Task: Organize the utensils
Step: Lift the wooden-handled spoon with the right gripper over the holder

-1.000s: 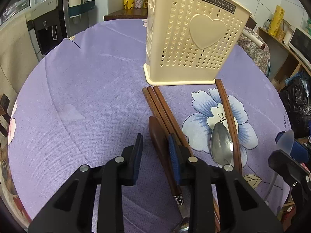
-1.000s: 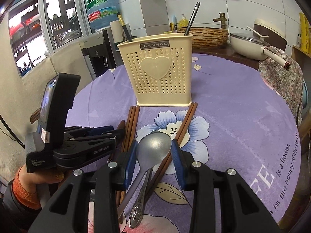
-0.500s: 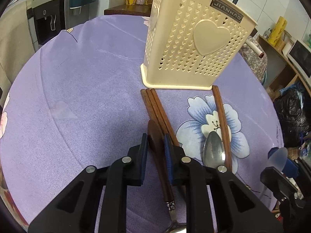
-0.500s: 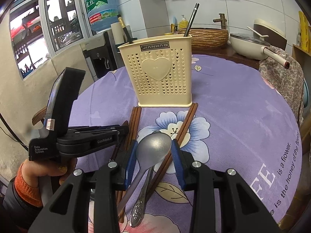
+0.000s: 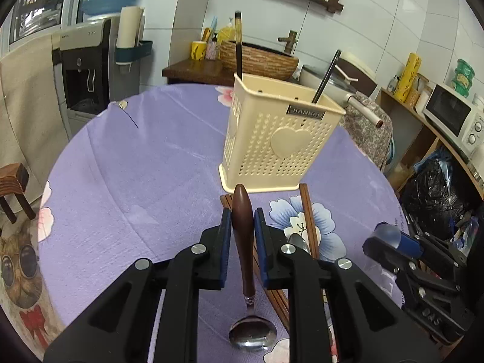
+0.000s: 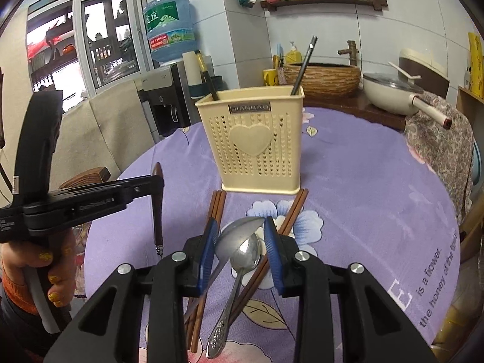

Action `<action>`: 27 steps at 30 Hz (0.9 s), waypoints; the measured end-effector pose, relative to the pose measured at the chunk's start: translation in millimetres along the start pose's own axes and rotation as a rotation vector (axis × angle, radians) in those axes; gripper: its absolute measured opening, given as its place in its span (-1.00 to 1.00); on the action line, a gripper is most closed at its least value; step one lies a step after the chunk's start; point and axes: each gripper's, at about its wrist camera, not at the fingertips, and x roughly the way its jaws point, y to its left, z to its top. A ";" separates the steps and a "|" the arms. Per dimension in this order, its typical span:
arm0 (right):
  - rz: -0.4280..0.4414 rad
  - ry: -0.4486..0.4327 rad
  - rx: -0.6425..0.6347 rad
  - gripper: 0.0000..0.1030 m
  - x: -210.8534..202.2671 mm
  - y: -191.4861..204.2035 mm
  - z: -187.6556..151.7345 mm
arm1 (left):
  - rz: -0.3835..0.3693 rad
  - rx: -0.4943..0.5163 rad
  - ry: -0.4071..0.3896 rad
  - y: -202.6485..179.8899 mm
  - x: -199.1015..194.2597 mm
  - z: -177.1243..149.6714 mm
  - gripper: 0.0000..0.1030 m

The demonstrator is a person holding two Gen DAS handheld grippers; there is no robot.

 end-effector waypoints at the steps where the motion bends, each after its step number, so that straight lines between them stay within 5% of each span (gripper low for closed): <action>1: 0.001 -0.001 -0.006 -0.66 0.2 0.8 0.9 | 0.000 0.000 -0.008 0.8 -4.2 0.5 -0.69; 27: 0.139 -0.019 -0.001 -0.88 -12.0 17.4 20.3 | -0.017 -0.013 -0.125 12.4 -54.9 10.8 -0.70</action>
